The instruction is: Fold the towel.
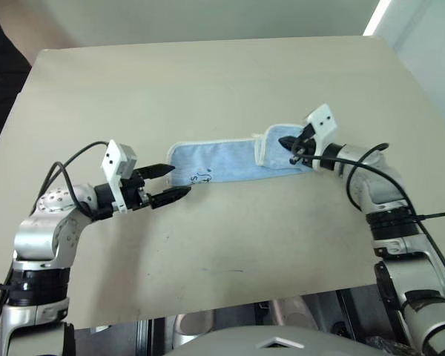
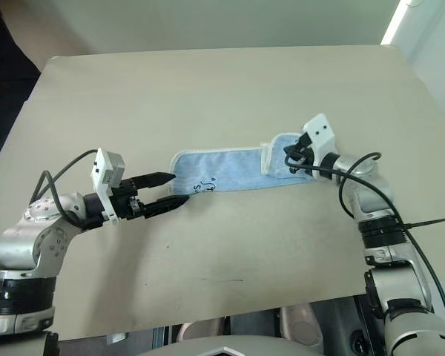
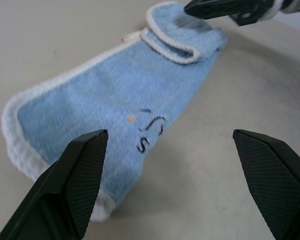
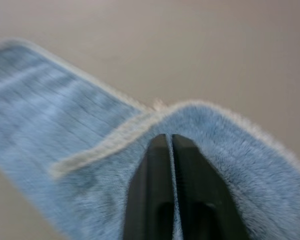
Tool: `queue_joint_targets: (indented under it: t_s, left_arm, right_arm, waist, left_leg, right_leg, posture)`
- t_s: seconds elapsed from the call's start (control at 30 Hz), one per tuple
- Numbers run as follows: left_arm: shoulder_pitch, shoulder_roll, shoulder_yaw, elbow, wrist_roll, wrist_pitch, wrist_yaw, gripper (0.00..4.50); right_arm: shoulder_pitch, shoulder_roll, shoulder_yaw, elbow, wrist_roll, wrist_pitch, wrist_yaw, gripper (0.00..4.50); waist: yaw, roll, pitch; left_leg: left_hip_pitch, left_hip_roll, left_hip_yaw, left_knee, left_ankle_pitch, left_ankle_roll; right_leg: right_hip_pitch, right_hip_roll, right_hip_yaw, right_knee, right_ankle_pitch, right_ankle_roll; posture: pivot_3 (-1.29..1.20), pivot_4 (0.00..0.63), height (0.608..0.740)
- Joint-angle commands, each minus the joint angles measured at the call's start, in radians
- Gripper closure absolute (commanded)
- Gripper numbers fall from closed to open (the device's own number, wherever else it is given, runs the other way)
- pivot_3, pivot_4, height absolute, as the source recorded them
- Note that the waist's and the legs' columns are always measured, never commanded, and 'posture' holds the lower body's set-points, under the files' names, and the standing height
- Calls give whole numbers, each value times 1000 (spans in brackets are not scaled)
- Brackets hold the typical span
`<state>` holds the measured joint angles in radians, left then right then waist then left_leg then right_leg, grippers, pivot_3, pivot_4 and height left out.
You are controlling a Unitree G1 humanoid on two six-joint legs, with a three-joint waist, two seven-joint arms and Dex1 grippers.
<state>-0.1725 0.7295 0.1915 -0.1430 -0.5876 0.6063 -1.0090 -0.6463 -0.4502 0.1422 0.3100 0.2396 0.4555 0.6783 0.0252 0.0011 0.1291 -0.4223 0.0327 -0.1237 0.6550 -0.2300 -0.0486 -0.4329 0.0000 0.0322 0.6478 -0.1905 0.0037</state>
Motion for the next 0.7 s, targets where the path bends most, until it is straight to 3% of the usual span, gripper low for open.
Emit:
queue_joint_targets:
  t_s: [0.03,0.27,0.5,0.7]
  left_arm:
    - [39,-11,41,-98,-51,38,45,179]
    - [172,-112,78,-224,-139,136,208,179]
    - [231,-288,186,-283,-309,293,521,90]
    - [156,-451,282,-228,-523,400,872,90]
  right_arm:
    - [1,1,26,42,-54,-83,36,4460]
    - [26,21,-21,-44,-25,-123,57,4460]
    - [6,31,-85,-142,-5,-121,34,4494]
    - [-4,33,-95,-143,-16,-131,38,4494]
  waist:
    - [1,0,0]
    - [-3,0,0]
    - [-4,0,0]
    - [1,0,0]
  left_leg:
    - [0,0,0,0,0,0]
    - [3,0,2,-7,-1,-2]
    - [5,2,2,-8,1,-5]
    - [10,1,2,-7,2,-6]
  right_leg:
    - [0,0,0,0,0,0]
    - [0,-1,0,-1,0,0]
    - [2,0,-1,0,-3,-5]
    - [7,0,-1,0,-3,-5]
  posture:
    - [0,150,740]
    - [0,150,740]
    - [0,150,740]
    - [0,150,740]
